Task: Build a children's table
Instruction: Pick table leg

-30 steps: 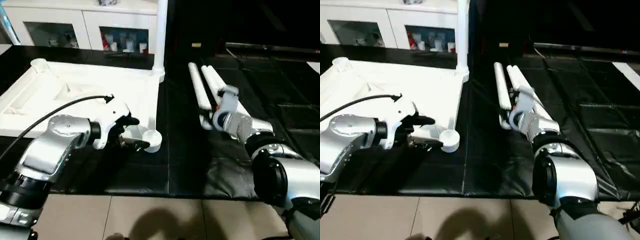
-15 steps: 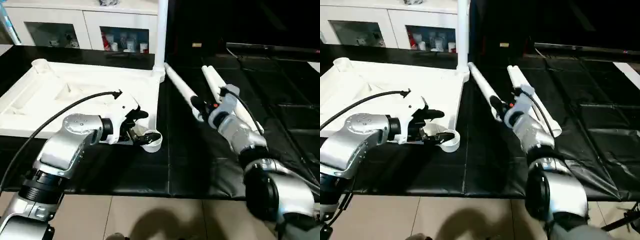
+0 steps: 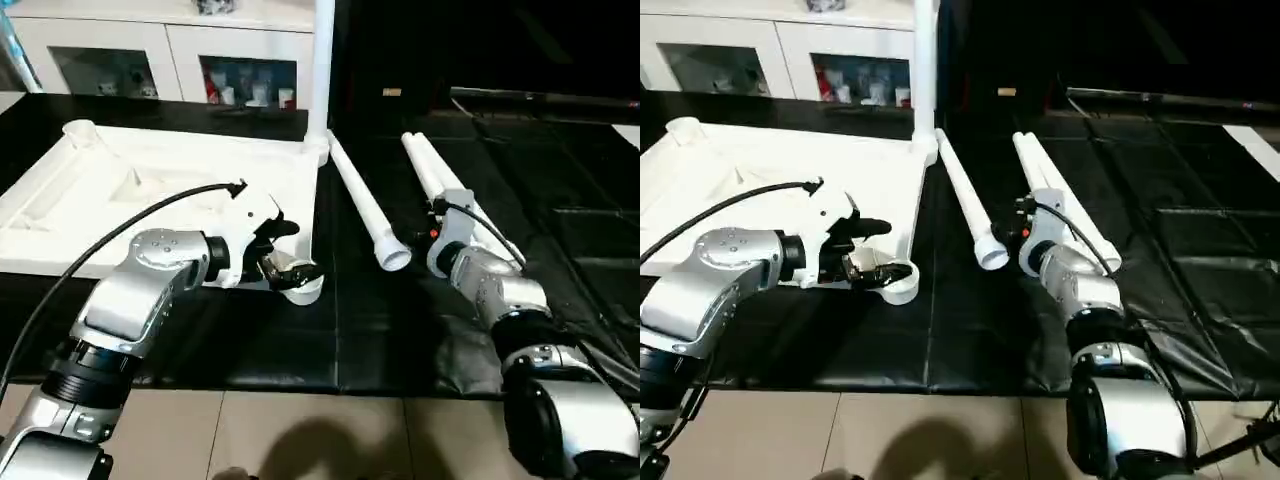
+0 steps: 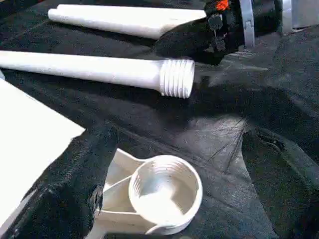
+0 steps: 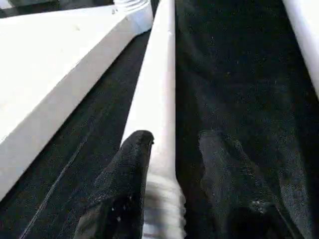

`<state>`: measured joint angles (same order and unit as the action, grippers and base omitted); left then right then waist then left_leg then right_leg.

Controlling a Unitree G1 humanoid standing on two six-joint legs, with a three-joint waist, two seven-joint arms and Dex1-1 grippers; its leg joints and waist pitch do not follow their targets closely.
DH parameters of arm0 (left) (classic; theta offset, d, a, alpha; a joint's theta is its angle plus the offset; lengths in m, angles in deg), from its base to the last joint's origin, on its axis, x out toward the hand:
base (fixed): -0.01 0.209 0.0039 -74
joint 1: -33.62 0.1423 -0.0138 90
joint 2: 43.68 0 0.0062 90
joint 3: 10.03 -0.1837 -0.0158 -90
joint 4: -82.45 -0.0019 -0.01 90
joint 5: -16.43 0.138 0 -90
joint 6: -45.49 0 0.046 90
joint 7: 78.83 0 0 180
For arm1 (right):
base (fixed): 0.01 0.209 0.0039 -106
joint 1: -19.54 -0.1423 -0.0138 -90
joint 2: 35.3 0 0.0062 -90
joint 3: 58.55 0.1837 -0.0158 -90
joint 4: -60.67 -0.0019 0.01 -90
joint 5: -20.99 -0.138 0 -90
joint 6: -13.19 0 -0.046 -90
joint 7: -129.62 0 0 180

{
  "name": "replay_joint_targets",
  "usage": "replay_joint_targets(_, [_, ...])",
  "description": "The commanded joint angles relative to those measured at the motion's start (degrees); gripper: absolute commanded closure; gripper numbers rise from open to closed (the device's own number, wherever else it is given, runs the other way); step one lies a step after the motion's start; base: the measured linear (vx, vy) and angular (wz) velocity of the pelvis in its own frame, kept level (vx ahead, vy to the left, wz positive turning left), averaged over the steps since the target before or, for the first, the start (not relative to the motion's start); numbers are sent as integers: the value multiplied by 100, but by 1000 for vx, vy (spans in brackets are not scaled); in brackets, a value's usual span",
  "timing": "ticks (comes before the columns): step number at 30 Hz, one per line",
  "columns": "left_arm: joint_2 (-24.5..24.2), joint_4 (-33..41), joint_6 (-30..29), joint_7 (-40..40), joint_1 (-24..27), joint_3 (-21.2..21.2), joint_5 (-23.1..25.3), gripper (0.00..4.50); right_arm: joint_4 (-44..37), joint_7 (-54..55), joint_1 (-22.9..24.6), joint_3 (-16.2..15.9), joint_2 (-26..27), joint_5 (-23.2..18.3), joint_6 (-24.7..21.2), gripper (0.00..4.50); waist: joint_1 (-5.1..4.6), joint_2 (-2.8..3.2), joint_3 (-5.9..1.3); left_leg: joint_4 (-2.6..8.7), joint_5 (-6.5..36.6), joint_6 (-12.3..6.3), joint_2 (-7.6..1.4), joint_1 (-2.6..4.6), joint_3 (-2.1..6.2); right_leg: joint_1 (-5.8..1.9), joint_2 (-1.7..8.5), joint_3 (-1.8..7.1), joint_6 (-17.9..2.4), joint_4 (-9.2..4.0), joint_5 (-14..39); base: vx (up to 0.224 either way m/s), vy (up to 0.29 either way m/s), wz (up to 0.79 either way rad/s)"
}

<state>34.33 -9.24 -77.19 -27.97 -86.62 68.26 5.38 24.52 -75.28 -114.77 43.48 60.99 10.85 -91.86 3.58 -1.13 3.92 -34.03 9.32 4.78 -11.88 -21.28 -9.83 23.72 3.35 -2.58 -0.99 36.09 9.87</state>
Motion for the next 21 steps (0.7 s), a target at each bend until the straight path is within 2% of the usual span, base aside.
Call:
replay_joint_targets(1, [-8, -13, 37, -30, -7, -51, 54, 0, -145, 19, -132, 38, -62, -32, -77, 245, 17, 62, -450, 355, 1387, 163, -44, 67, -9, -296, 331, 196, -1089, -453, 1495, 0, 0, 0])
replay_joint_targets(5, [-17, 20, 32, -26, 0, -59, 42, 0, -194, -24, -379, -4, -114, -46, -229, 208, 12, 59, -463, 346, 1221, 131, -42, 50, -14, -308, 321, 196, -1156, -418, 1180, 0, 0, 0])
replay_joint_targets(11, [-80, 147, -32, 74, 33, -80, 12, 0, 873, 116, -1280, -158, -205, 212, -165, 162, -6, 70, -434, 341, 1487, 193, -41, 61, -16, -275, 328, 195, -1169, -444, 1517, 0, 0, 0])
replay_joint_targets(14, [-99, 228, -65, 72, 76, -61, -13, 0, 1254, 238, -1567, -183, -195, 293, -222, 148, -3, 77, -445, 339, 1421, 202, -47, 55, -13, -286, 334, 199, -1204, -423, 1340, 0, 0, 0])
replay_joint_targets(18, [-226, 661, -385, 51, 367, 27, -151, 0, 1763, 692, -1841, -280, -175, 534, -276, 106, 11, 18, -455, 342, 1255, 204, -63, 31, -13, -300, 346, 193, -1282, -365, 1108, 0, 0, 0])
replay_joint_targets(21, [-386, 1010, -606, 44, 642, 103, -232, 0, 1949, 901, -1915, -343, -154, 637, -296, 81, 23, 28, -453, 341, 1279, 203, -65, 36, -16, -281, 348, 191, -1243, -357, 1141, 0, 0, 0])
